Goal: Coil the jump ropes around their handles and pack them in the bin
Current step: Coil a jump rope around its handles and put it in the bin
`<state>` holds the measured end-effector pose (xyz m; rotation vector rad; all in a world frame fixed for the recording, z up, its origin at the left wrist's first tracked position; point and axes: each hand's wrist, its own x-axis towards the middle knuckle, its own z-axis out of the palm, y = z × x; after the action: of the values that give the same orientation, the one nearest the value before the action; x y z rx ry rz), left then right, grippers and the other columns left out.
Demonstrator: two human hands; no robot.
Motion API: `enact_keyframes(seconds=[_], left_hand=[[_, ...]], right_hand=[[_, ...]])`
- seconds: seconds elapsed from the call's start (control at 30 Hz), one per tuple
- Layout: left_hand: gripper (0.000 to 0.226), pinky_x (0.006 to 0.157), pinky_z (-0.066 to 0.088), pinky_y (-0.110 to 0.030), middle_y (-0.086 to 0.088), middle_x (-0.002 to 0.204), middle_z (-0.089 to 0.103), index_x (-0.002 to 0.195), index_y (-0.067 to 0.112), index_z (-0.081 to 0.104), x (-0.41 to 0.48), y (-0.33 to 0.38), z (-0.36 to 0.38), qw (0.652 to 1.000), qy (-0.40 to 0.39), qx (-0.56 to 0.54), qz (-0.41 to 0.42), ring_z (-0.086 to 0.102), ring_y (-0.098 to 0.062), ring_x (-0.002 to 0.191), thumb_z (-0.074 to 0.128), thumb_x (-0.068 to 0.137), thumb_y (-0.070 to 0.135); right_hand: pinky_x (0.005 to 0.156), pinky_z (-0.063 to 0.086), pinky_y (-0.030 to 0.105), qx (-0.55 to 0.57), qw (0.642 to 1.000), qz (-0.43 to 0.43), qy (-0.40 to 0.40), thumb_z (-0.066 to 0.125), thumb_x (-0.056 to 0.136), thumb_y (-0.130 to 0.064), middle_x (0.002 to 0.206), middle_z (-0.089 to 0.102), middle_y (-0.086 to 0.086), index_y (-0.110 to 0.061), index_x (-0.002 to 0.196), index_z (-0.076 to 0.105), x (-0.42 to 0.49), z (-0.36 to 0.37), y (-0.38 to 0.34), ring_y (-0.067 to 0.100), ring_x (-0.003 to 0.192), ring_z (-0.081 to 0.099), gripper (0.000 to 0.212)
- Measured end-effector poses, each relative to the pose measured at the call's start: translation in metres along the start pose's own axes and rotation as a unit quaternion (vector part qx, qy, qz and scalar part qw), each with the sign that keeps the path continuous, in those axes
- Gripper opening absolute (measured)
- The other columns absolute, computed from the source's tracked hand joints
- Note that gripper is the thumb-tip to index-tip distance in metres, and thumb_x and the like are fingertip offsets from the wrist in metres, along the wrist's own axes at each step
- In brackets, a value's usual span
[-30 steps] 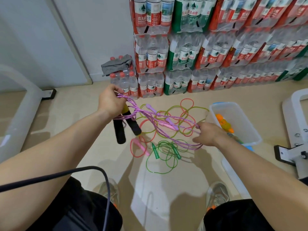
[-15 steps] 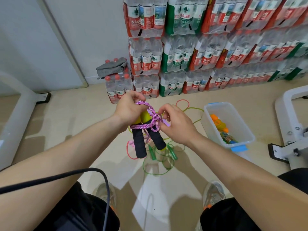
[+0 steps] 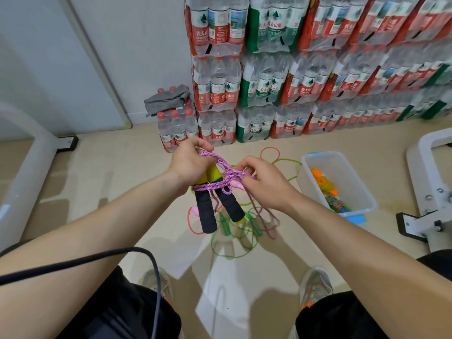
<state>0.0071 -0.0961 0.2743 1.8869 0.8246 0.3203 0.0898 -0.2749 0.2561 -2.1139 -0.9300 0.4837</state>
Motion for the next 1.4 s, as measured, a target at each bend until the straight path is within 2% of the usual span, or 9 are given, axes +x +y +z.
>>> enact_keyframes(seconds=[0.13,0.23,0.37,0.53,0.67,0.77,1.07,1.27,1.4], left_hand=[[0.015,0.057,0.046,-0.024,-0.005,0.107,0.065,0.094,0.021,0.061,-0.002,0.002,0.005,1.000,-0.016,0.001,0.005,0.062,-0.012,0.078,0.074,0.089,0.014],[0.013,0.054,0.043,-0.018,-0.003,0.109,0.062,0.095,0.020,0.061,-0.001,0.003,0.008,1.000,-0.025,0.008,0.015,0.059,-0.010,0.078,0.073,0.090,0.014],[0.016,0.057,0.048,-0.021,-0.007,0.112,0.064,0.091,0.021,0.061,0.005,0.001,0.004,0.999,-0.026,-0.016,-0.015,0.064,-0.015,0.078,0.074,0.089,0.012],[0.018,0.066,0.059,-0.036,-0.015,0.102,0.069,0.092,0.017,0.062,0.006,0.000,0.005,0.994,-0.054,-0.067,-0.066,0.070,-0.027,0.075,0.074,0.087,0.004],[0.019,0.075,0.059,-0.045,-0.018,0.093,0.069,0.094,0.015,0.062,0.004,0.002,0.005,0.987,-0.082,-0.095,-0.098,0.068,-0.031,0.076,0.072,0.087,0.000],[0.019,0.076,0.059,-0.046,-0.018,0.093,0.070,0.095,0.014,0.062,0.002,0.002,0.005,0.986,-0.090,-0.093,-0.102,0.069,-0.032,0.077,0.072,0.087,0.000],[0.017,0.075,0.059,-0.045,-0.019,0.095,0.070,0.093,0.016,0.062,-0.002,0.002,0.008,0.992,-0.091,-0.053,-0.072,0.068,-0.030,0.075,0.073,0.088,0.004],[0.015,0.064,0.050,-0.032,-0.010,0.097,0.066,0.095,0.021,0.061,0.000,-0.009,0.011,0.994,-0.052,0.090,0.013,0.063,-0.024,0.083,0.073,0.088,0.014],[0.014,0.064,0.047,-0.026,0.000,0.097,0.062,0.097,0.020,0.061,0.006,-0.012,0.006,0.995,-0.017,0.093,0.016,0.061,-0.020,0.087,0.070,0.090,0.012]], right_hand=[[0.066,0.041,0.031,0.054,0.996,0.021,0.066,0.053,0.091,-0.016,0.066,0.060,-0.013,-0.029,0.076,0.064,0.002,-0.004,-0.002,0.008,0.069,0.055,0.022],[0.071,0.046,0.031,0.049,0.995,0.017,0.086,0.059,0.094,-0.021,0.070,0.064,-0.017,-0.027,0.078,0.066,0.003,-0.005,0.001,0.006,0.073,0.058,0.018],[0.071,0.048,0.038,-0.042,0.998,-0.023,0.045,0.052,0.101,-0.022,0.076,0.060,-0.009,-0.034,0.100,0.062,0.002,-0.005,0.009,0.011,0.071,0.056,0.015],[0.084,0.050,0.041,-0.096,0.993,-0.074,-0.015,0.054,0.095,-0.026,0.107,0.058,-0.014,-0.044,0.108,0.055,0.001,-0.002,0.011,0.010,0.097,0.056,0.022],[0.077,0.052,0.041,-0.130,0.986,-0.108,-0.007,0.066,0.089,-0.039,0.100,0.056,-0.015,-0.041,0.102,0.059,0.004,-0.002,0.013,0.009,0.087,0.056,0.015],[0.073,0.053,0.042,-0.137,0.984,-0.117,0.006,0.067,0.091,-0.034,0.096,0.061,-0.015,-0.038,0.093,0.063,0.007,-0.002,0.011,0.010,0.082,0.058,0.006],[0.063,0.042,0.033,-0.256,0.954,-0.157,0.024,0.062,0.092,-0.030,0.096,0.064,-0.012,-0.034,0.104,0.064,0.001,0.002,0.007,0.020,0.093,0.061,0.013],[0.067,0.053,0.042,-0.206,0.974,-0.092,0.019,0.054,0.088,-0.021,0.084,0.070,-0.004,-0.027,0.096,0.066,0.001,0.000,0.007,0.027,0.078,0.063,0.016],[0.066,0.053,0.041,-0.091,0.993,0.017,0.074,0.051,0.089,-0.022,0.072,0.066,0.000,-0.021,0.076,0.052,0.004,-0.013,0.006,0.027,0.075,0.065,0.012]])
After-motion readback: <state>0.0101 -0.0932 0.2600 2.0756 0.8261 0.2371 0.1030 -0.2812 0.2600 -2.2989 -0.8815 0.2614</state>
